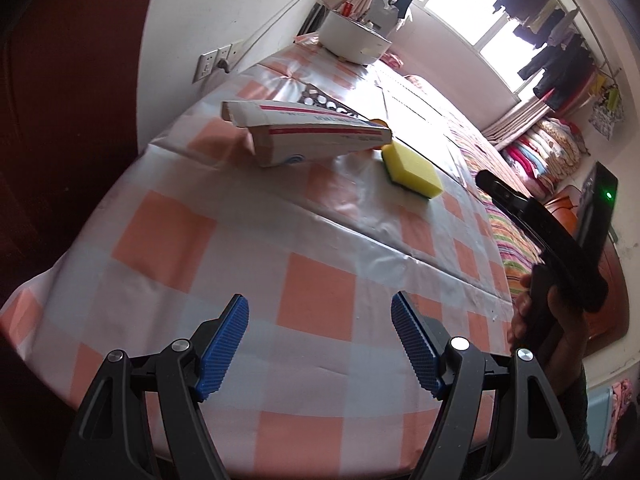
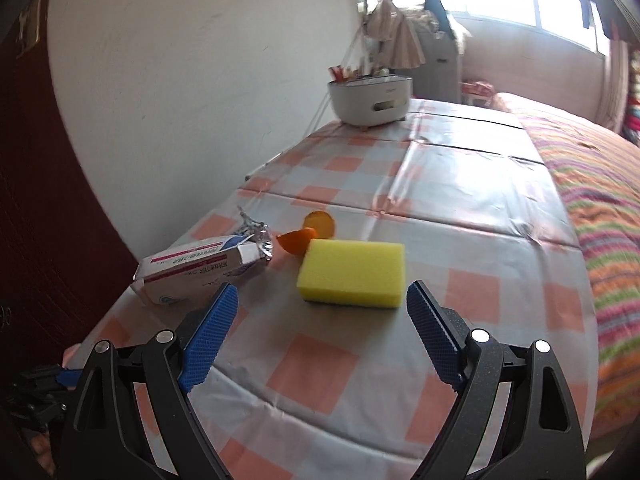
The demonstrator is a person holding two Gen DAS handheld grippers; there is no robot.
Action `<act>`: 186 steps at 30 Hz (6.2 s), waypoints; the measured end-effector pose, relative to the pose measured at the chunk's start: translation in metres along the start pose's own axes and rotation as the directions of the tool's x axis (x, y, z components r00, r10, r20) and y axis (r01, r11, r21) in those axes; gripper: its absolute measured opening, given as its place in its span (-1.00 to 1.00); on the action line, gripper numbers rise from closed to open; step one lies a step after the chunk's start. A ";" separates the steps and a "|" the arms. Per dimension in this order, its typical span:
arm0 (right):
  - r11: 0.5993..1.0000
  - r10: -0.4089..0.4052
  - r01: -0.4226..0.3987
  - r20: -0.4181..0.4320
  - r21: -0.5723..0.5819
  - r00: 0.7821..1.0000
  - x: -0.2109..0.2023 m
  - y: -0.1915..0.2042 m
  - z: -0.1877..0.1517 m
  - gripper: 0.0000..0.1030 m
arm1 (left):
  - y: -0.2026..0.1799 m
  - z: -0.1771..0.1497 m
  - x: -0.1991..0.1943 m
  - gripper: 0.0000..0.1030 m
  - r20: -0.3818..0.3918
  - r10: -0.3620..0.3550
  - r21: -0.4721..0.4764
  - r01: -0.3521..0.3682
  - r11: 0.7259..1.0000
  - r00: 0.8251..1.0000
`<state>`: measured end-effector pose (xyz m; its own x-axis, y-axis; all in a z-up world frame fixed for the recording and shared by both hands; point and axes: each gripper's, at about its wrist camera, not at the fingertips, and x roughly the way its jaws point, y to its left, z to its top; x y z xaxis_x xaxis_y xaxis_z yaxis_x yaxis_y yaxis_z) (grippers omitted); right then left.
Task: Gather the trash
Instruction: 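Move both open tools back over the table toward the sponge and box, then grasp the yellow sponge with the right tool and lift it, then grasp the white-and-red medicine box with the left tool and lift it, then carry the sponge over the bin and open the right tool while the left tool carries the box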
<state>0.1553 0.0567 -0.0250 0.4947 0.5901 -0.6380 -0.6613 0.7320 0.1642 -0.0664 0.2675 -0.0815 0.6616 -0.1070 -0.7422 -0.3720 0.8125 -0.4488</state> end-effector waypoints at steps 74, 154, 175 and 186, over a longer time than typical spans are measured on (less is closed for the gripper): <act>0.930 -0.051 0.019 0.077 0.368 0.996 -0.077 -0.059 -0.065 0.71 | -0.100 0.111 0.103 0.39 -0.047 0.351 0.671 -0.231 0.704 0.935; 0.865 -0.308 0.164 0.243 0.474 0.920 -0.203 -0.147 -0.130 0.72 | -0.216 0.019 0.037 -0.28 -0.147 -0.201 0.550 0.249 0.798 0.969; 0.746 -0.529 0.353 0.180 0.565 0.829 -0.257 -0.190 -0.180 0.73 | -0.290 -0.031 0.044 -0.28 -0.262 -0.287 0.597 0.388 0.702 0.922; 0.722 -0.544 0.347 0.181 0.599 0.819 -0.268 -0.187 -0.189 0.76 | -0.314 -0.048 0.043 -0.28 -0.305 -0.304 0.617 0.430 0.659 0.903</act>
<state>0.0400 -0.3032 -0.0266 0.8674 0.1467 -0.4755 0.0319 0.9372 0.3473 0.0476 -0.0200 0.0039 0.5119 -0.5182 -0.6852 0.4414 0.8429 -0.3077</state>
